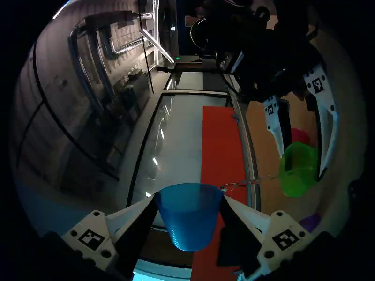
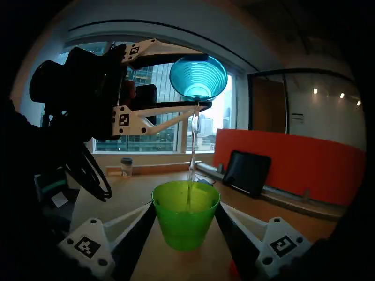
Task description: Pour water
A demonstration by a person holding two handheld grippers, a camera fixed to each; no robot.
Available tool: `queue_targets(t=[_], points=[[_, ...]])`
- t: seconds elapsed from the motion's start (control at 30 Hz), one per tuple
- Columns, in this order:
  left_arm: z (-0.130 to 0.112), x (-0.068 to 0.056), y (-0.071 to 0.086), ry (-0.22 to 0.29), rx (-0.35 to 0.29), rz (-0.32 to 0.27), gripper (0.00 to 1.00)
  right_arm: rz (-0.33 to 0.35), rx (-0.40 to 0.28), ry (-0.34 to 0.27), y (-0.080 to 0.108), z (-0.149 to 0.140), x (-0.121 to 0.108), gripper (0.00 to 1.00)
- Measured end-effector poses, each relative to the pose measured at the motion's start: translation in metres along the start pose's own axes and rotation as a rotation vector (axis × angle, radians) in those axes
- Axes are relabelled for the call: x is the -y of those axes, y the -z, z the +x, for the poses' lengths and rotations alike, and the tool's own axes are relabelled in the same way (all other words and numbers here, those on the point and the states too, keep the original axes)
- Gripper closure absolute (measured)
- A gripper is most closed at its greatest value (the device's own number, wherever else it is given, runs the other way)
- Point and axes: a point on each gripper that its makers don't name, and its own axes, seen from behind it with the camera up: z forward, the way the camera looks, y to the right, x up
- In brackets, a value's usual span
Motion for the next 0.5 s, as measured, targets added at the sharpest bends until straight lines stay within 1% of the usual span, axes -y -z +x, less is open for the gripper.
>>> queue_targets(t=[0.17, 0.37, 0.5], points=[[0.0029, 0.0016, 0.0006, -0.025, -0.004, 0.002, 0.11, -0.001, -0.002, 0.000, -0.0006, 0.0006, 0.0002, 0.11], [0.0057, 0.0049, 0.0014, -0.069, -0.006, 0.006, 0.11, -0.002, -0.004, -0.002, -0.0009, 0.0011, 0.0006, 0.11], [0.0082, 0.0040, 0.0024, -0.088, -0.009, 0.010, 0.11, -0.005, -0.005, -0.003, -0.0006, 0.0009, -0.0005, 0.11]])
